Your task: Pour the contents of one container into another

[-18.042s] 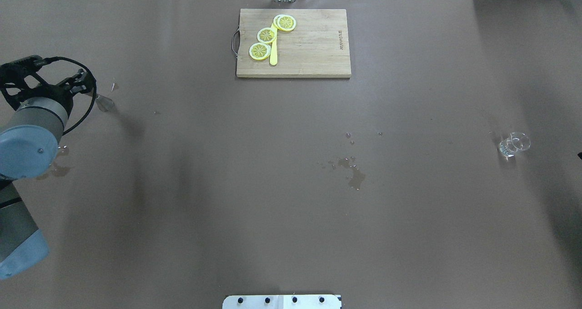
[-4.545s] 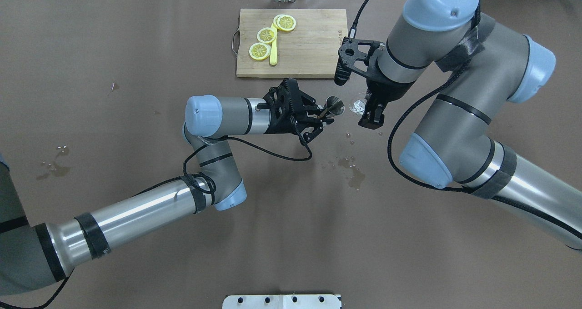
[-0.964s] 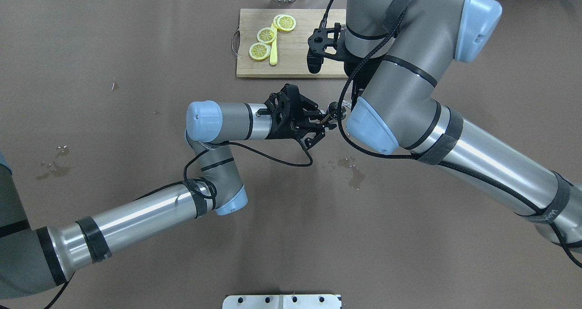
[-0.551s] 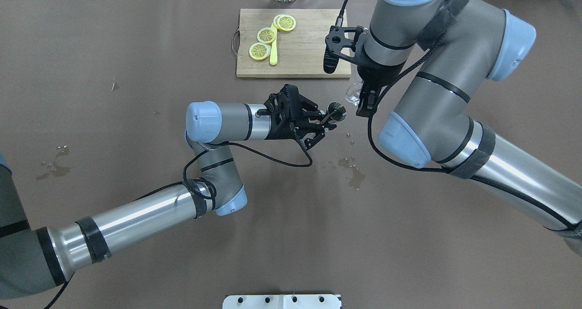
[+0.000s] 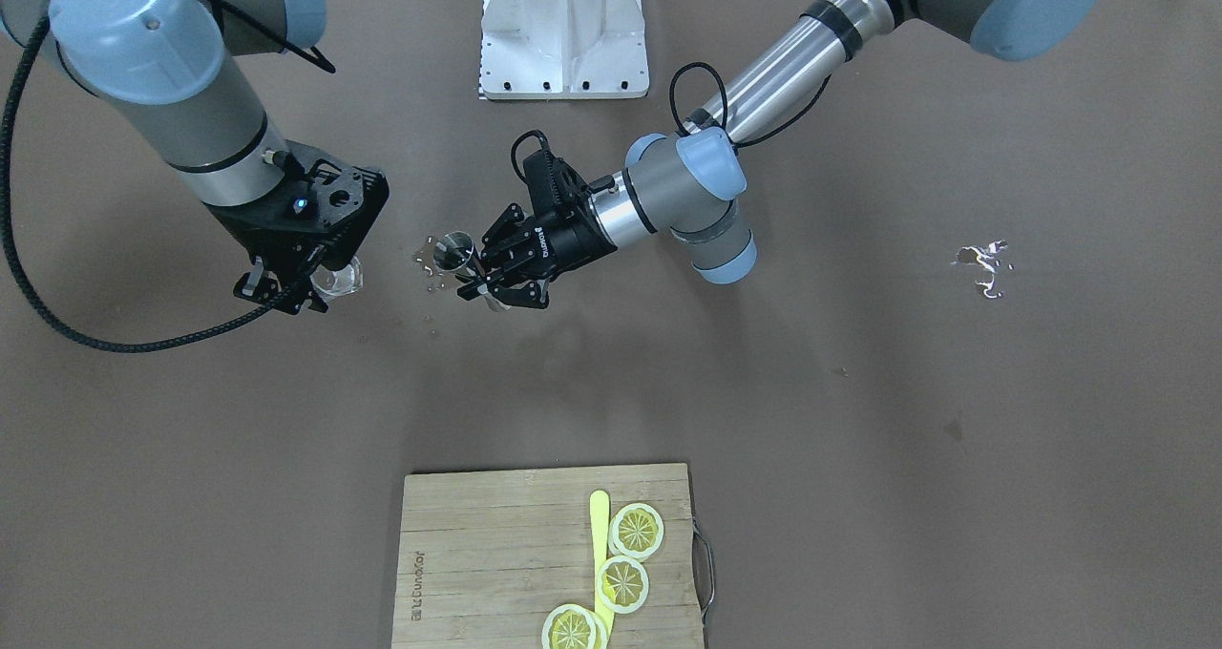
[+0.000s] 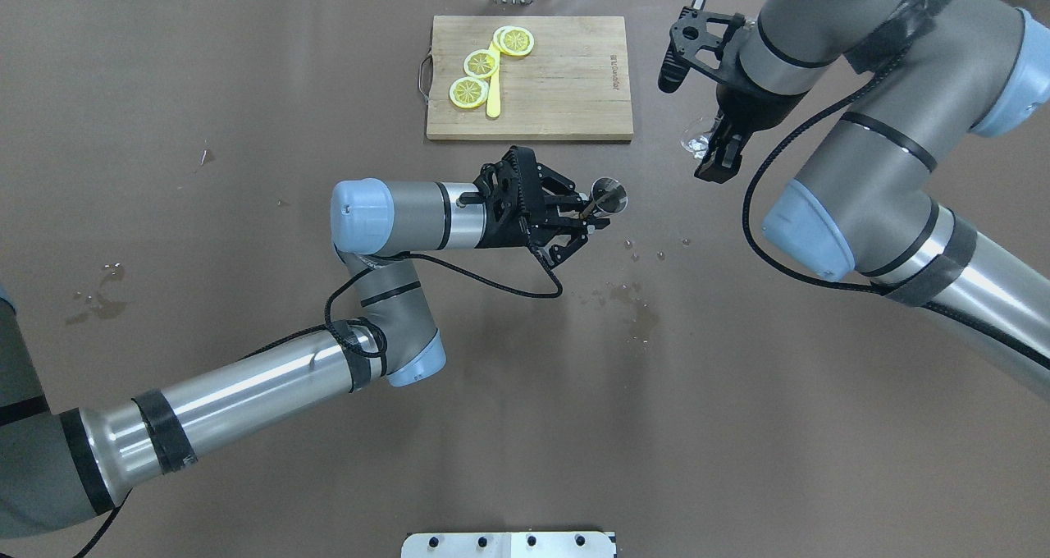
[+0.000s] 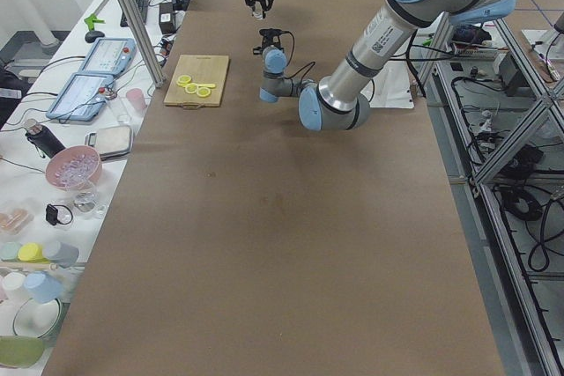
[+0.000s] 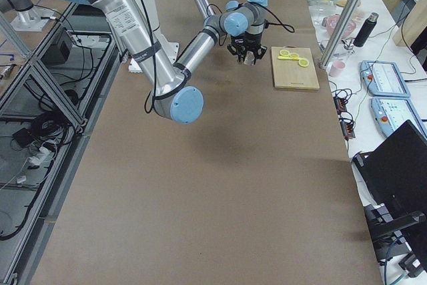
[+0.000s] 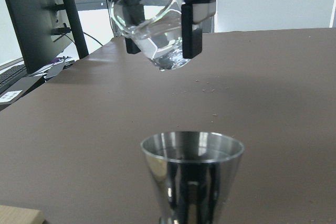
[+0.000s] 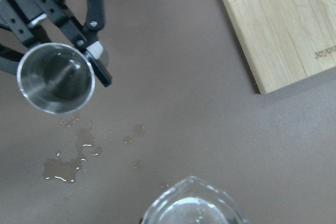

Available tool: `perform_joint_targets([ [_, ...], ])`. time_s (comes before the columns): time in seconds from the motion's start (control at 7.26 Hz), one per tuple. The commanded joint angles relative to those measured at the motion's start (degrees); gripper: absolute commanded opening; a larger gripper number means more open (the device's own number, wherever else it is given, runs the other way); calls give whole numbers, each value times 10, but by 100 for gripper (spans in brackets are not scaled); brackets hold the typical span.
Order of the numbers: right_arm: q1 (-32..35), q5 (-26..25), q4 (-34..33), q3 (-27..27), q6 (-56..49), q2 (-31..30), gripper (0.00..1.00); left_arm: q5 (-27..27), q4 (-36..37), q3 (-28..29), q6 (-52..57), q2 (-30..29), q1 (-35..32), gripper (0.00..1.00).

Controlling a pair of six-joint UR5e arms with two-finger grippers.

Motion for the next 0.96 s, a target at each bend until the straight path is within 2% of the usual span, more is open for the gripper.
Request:
perform_joint_targets([
  [0.0,19,4,108,1,57,-64,0,1,-2,-45,0,34,-12,0],
  [0.14,26,4,159,1,78,-91,0,2,-1,-80,0,66,-19,0],
  [0.55,34,-4,375,-1,165,-205,0,33,-1,-174,-2,158,-34,0],
  [0.83,34,-56,531,-9,237,-281,0,55,-1,-235,-3,212,-31,0],
])
